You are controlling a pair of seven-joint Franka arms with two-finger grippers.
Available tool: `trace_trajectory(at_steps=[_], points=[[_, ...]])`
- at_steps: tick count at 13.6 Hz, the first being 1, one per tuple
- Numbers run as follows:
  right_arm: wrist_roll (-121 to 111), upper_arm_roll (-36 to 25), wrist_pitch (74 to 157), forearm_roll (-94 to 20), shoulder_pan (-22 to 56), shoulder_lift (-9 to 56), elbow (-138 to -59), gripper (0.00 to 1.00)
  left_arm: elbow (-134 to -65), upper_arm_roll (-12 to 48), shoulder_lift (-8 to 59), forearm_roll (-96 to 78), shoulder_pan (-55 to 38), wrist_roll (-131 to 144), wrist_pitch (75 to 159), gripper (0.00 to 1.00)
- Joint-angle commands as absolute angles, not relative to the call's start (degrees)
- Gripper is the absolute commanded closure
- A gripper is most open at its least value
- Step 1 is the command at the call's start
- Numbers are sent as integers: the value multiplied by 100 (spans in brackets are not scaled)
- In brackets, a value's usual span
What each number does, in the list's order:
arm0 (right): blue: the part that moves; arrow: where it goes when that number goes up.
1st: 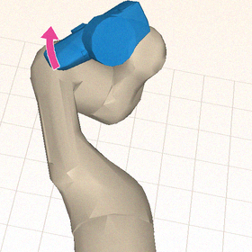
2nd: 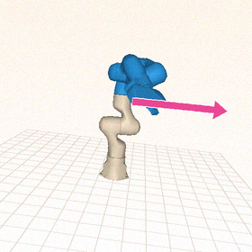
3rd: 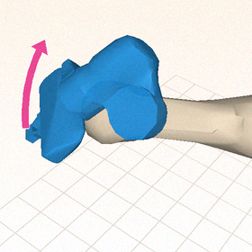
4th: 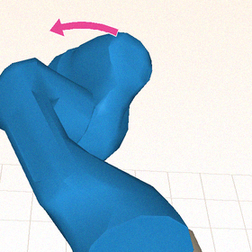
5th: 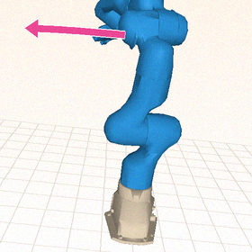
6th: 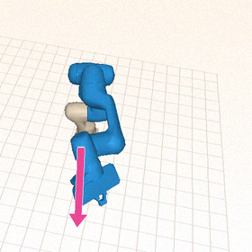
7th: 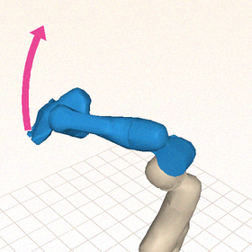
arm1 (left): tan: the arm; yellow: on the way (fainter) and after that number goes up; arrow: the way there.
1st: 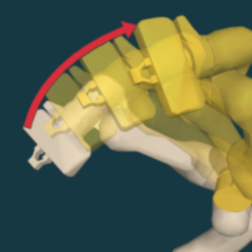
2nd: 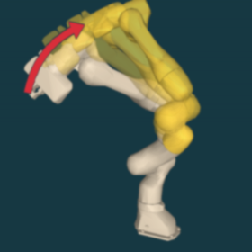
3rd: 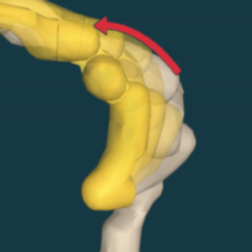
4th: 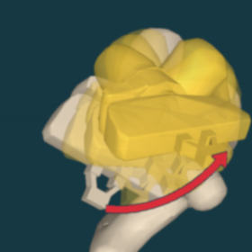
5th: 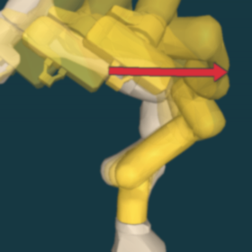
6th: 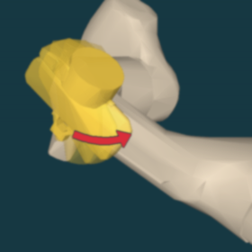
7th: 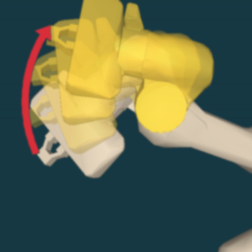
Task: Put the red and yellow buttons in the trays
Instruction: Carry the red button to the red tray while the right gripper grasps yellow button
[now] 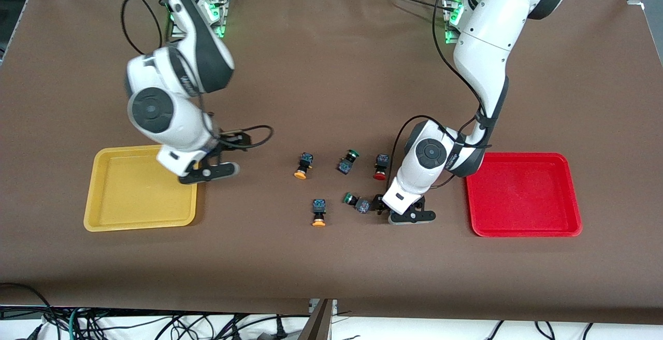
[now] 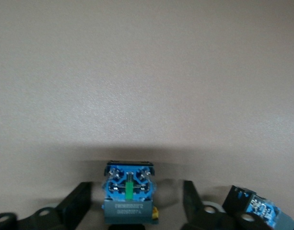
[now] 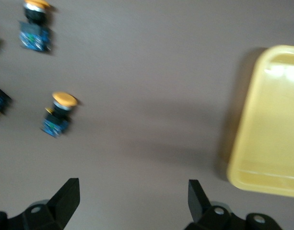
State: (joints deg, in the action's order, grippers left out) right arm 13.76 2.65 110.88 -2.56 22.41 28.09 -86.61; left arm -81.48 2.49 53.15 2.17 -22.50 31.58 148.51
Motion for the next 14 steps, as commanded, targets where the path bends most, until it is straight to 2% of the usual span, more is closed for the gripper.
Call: trace_trajectory(at_steps=[1, 2, 4, 9, 11, 13, 14], points=[[2325, 255, 12045, -387, 2758, 3478, -8490, 0, -8323, 211, 5221, 352, -2250, 3156, 14871, 83], [2729, 255, 12546, -387, 2890, 3750, -8490, 0, -8349, 211, 5177, 352, -2241, 3155, 14854, 88], [3477, 264, 13102, -422, 3075, 4051, -8508, 0, -8341, 202, 4993, 352, -2180, 3138, 14662, 90], [4218, 272, 13719, -615, 3454, 4377, -8919, 0, -8262, 202, 3966, 352, -1566, 1436, 12713, 88], [4473, 272, 13947, -642, 3516, 4377, -9183, 2, -8262, 193, 3614, 352, -1267, 760, 11957, 83], [4465, 272, 14001, -642, 3516, 4377, -9307, 9, -8271, 202, 3367, 352, -785, -179, 11480, 83], [4474, 272, 14001, -642, 3516, 4368, -9386, 17, -8279, 202, 3323, 352, -521, -741, 11339, 83]])
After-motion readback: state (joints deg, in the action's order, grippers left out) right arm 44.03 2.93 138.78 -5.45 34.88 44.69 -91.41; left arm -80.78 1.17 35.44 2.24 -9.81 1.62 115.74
